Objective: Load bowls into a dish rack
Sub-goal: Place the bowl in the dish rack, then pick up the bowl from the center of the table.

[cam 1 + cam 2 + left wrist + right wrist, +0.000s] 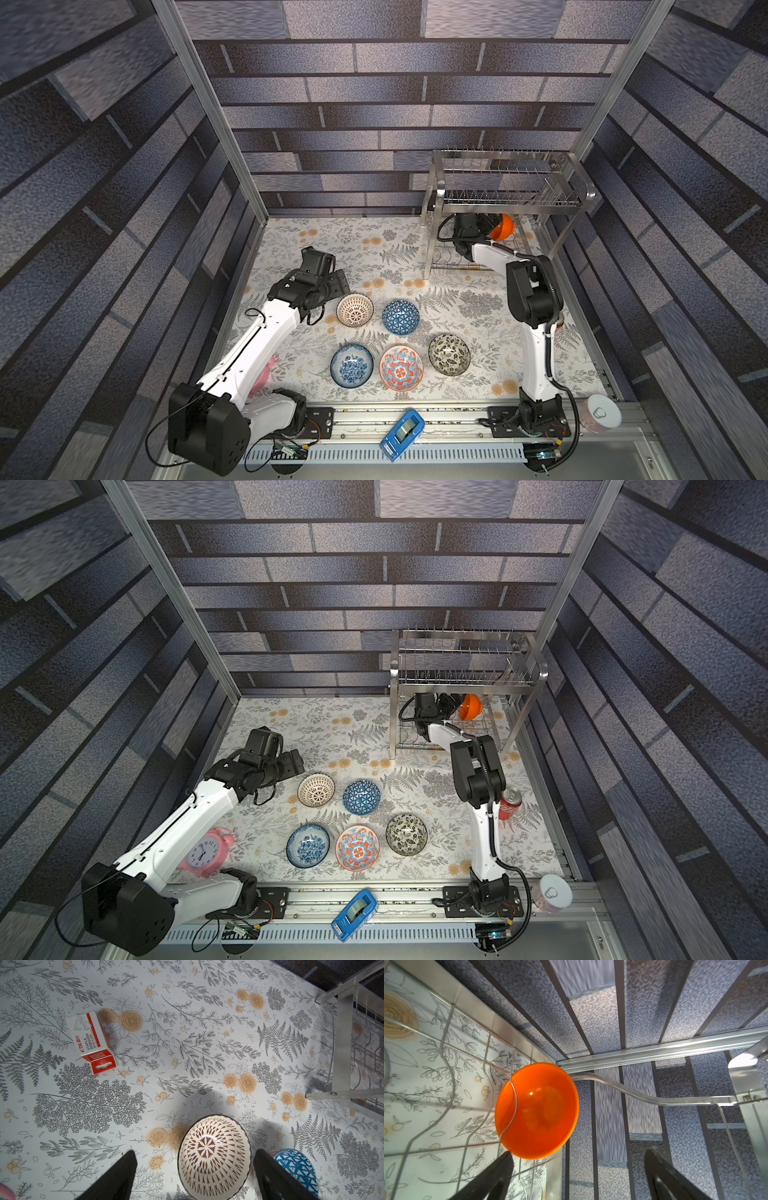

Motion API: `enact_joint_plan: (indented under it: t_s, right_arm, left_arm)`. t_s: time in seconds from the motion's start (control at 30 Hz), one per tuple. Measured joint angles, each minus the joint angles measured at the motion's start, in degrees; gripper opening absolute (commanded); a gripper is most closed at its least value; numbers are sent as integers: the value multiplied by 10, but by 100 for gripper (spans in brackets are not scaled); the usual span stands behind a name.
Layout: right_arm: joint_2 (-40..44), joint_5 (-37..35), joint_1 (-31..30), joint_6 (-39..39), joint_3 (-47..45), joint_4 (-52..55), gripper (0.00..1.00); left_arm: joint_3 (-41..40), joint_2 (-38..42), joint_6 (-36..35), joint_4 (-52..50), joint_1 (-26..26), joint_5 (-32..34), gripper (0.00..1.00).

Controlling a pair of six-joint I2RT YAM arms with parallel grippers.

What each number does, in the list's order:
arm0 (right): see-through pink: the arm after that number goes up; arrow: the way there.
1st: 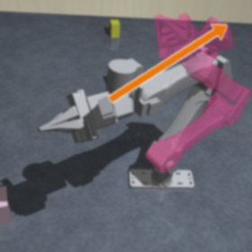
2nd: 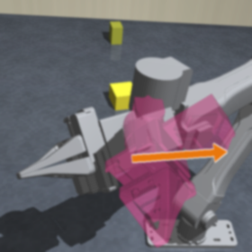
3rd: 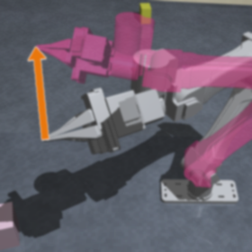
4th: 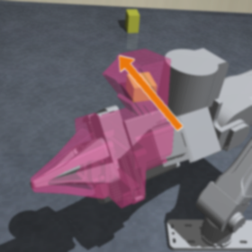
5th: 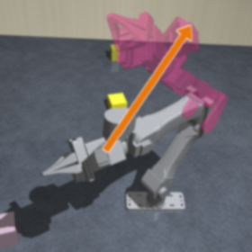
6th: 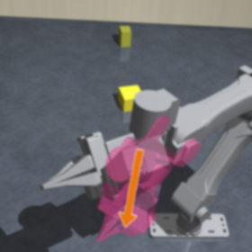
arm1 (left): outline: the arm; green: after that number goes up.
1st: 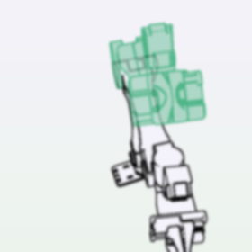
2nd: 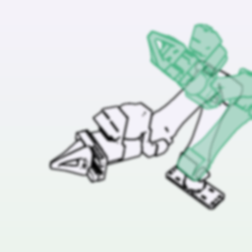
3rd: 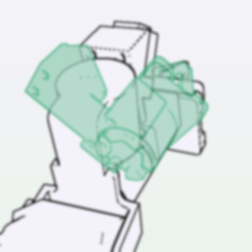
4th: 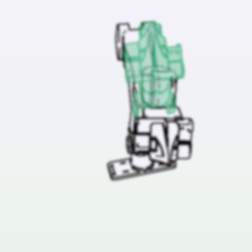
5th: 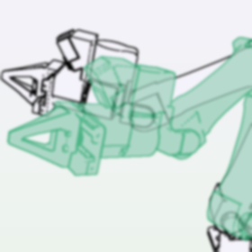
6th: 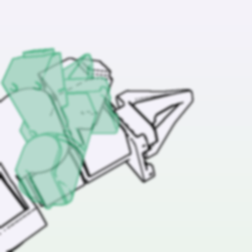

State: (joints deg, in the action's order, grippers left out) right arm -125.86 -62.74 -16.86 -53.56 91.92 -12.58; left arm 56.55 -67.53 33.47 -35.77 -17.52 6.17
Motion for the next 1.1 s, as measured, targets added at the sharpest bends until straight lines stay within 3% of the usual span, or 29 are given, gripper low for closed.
enact_joint_plan:
  t_s: [1.1]
  right_arm:
    - [225,0,-58,254,-239,143,99]
  left_arm:
    - [-40,76,5,-9,0,-16,90]
